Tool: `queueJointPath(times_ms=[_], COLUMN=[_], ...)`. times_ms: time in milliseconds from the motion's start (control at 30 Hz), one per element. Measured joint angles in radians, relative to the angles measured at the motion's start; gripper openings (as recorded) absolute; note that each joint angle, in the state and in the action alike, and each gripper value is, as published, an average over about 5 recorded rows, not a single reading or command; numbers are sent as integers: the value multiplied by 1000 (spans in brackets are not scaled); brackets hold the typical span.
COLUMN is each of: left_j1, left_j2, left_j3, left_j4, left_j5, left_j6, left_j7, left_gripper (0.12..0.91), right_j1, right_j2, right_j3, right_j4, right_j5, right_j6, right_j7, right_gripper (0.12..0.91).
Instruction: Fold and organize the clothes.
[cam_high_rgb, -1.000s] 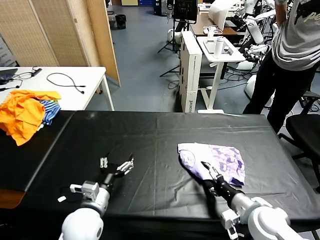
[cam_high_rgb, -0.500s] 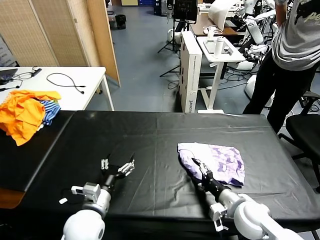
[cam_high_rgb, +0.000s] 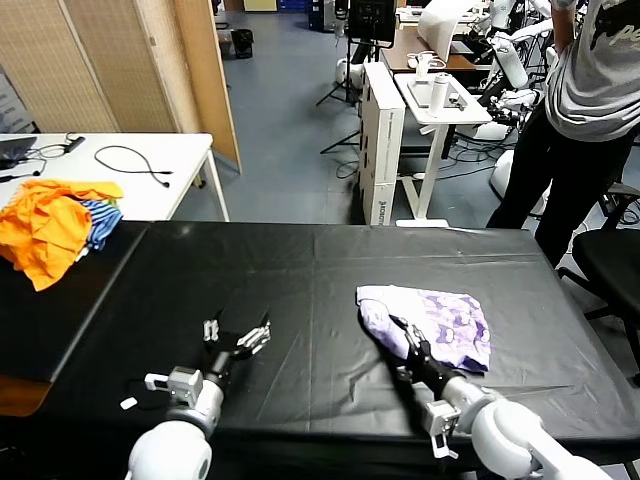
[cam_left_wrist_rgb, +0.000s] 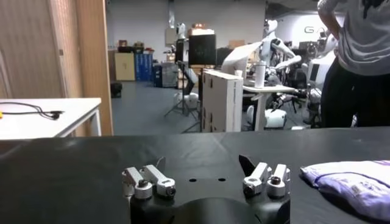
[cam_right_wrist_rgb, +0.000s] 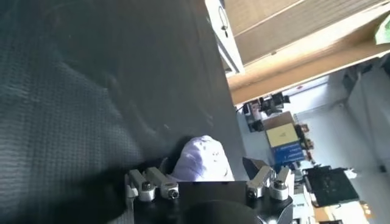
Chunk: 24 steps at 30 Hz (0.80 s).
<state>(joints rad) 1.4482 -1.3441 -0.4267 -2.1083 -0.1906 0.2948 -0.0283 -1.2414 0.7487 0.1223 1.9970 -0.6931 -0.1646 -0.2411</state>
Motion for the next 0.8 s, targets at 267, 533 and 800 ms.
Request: queueJointPath(times_ms=[267,533,800], left_j1=[9,18,21], left_j2=[-3,-8,-22], left_j3=[2,0,3], left_j4=[-5,-6,-3], left_j5=[9,20,31], left_j6=[-2,-9,-13], left_j7=[0,1,2], left_gripper=[907,907,907], right_j1=[46,42,-2], right_j2=[4,35,69], right_j3=[-39,-44,8], right_j4=[-23,-57,-69], right_j5=[-62,-3,193], right_j6=[4,24,-4], right_j7=[10,60,115], right_gripper=[870,430,165])
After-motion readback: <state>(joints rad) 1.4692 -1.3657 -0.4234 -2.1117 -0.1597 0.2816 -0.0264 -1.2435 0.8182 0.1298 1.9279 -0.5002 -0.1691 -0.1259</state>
